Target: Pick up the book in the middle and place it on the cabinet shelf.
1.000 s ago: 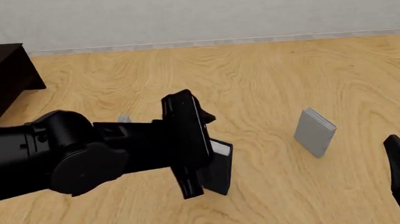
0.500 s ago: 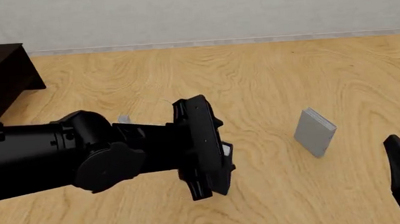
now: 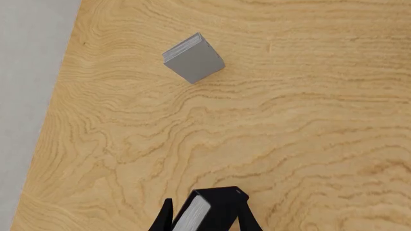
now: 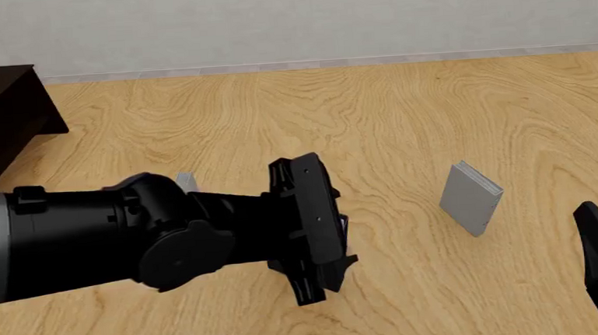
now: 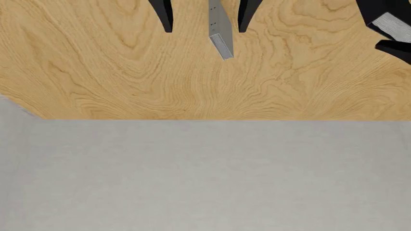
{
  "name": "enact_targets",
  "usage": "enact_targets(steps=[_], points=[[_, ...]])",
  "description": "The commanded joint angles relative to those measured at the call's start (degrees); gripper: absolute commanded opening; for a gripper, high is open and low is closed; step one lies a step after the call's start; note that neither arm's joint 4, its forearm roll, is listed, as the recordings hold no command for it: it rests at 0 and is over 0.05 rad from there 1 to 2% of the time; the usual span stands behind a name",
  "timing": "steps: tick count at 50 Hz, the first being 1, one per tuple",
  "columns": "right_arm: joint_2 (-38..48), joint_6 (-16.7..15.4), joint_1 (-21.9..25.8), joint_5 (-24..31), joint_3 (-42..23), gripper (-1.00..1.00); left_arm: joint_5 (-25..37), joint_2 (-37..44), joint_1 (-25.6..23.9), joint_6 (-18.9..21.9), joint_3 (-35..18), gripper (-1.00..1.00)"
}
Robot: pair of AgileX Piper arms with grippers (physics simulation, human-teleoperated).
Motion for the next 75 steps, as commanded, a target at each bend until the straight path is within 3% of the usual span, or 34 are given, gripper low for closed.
enact_targets(steps=[1, 25, 61, 62, 75], points=[[0.0, 0.02, -0.01, 0.0, 0.0, 1.0, -0.27, 1.39, 0.02, -0.05, -0.42, 1.0], [0.0, 0.0, 0.0, 0.0, 0.0, 1.0, -0.81, 5.32, 0.69, 0.36, -2.4, 1.0], [0.0, 0.0, -0.01, 0.0, 0.0, 1.0, -1.17, 7.97, 1.12, 0.42, 0.27, 1.0], [-0.01, 0.01, -0.01, 0.0, 0.0, 1.0, -1.21, 7.92, 1.11, 0.39, 0.4, -1.0], [0.0, 0.01, -0.01, 0.0, 0.0, 1.0, 0.9, 4.8, 0.69, 1.44, 0.0, -1.0]])
